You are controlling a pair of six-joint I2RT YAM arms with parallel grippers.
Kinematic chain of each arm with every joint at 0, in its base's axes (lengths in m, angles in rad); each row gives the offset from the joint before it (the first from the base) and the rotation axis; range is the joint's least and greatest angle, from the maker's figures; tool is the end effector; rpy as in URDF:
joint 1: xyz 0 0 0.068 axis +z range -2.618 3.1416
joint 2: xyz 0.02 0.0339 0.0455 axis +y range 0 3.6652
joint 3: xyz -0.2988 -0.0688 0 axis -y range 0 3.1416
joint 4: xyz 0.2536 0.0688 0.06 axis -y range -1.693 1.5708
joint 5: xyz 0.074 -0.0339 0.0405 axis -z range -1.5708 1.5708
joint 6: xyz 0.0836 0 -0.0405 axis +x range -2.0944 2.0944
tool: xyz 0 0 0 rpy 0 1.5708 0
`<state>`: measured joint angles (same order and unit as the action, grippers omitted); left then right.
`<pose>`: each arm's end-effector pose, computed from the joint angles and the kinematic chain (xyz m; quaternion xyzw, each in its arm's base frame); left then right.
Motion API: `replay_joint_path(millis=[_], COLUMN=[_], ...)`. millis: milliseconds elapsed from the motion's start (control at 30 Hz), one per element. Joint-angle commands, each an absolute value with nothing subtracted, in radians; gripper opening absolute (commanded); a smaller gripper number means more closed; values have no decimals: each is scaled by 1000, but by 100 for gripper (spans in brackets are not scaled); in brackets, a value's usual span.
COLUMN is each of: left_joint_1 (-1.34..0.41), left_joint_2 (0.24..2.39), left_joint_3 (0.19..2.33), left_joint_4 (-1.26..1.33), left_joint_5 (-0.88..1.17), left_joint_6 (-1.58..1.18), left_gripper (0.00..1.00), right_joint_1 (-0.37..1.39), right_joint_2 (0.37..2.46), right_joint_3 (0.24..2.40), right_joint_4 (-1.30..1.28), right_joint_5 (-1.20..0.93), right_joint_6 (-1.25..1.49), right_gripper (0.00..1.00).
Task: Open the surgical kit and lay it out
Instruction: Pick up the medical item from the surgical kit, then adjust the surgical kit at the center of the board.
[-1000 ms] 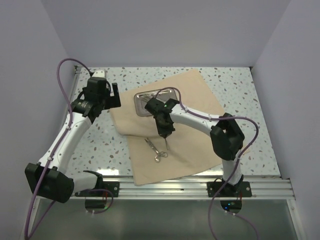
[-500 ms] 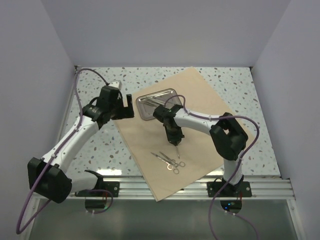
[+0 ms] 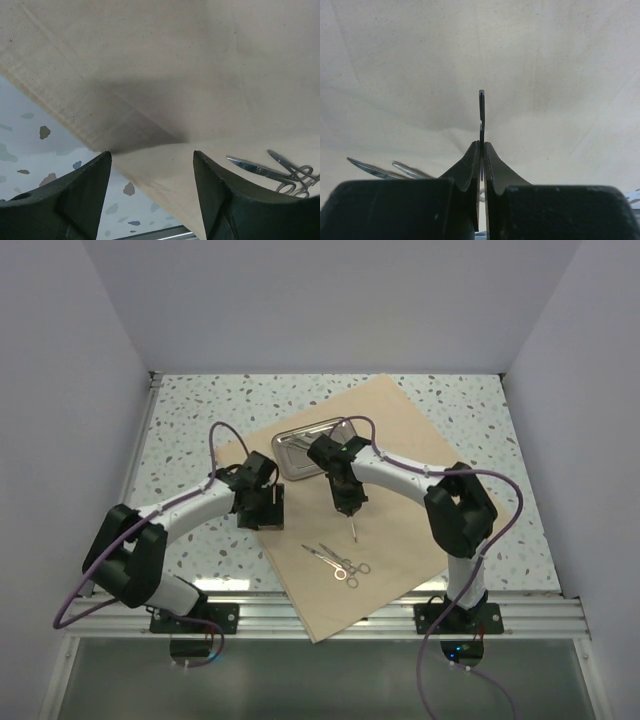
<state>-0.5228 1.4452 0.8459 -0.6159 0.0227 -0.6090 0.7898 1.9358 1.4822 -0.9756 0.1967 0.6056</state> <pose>0.2422 -0.1418 0.1687 -0.0404 0.9833 -0.1043 0.1433 0.2953 0.2747 0.1810 -0.0844 0.9891 -0.0298 0.1169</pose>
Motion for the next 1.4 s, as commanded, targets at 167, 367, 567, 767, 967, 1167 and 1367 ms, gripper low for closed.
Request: replay_joint_path(millis=[167, 367, 567, 767, 967, 1167, 1367], left_joint_1=[-538, -548, -546, -439, -229, -129, -126], left_joint_2=[1529, 1617, 1735, 1775, 1857, 1988, 2037], left_joint_3=[838, 824, 839, 991, 1138, 1374, 1485], left_joint_4=[-614, -634, -598, -660, -663, -727, -752], left_joint_5=[3, -63, -77, -175, -172, -172, -117], left_joint_6=[-653, -669, -663, -571, -476, -436, -449], left_gripper=[76, 52, 0, 0, 0, 0, 24], right_joint_1=[726, 683, 652, 611, 598, 597, 606], right_joint_2=[1807, 1761, 1755, 1732, 1709, 1730, 1749], right_joint_3=[1417, 1407, 1424, 1425, 1401, 1400, 1434], right_joint_4=[-1028, -1045, -1065, -1083, -1089, -1086, -1034], right_joint_5=[271, 268, 268, 284, 276, 252, 100], right_joint_6=[546, 538, 525, 491, 471, 476, 486], right_gripper=[0, 0, 0, 0, 0, 0, 0])
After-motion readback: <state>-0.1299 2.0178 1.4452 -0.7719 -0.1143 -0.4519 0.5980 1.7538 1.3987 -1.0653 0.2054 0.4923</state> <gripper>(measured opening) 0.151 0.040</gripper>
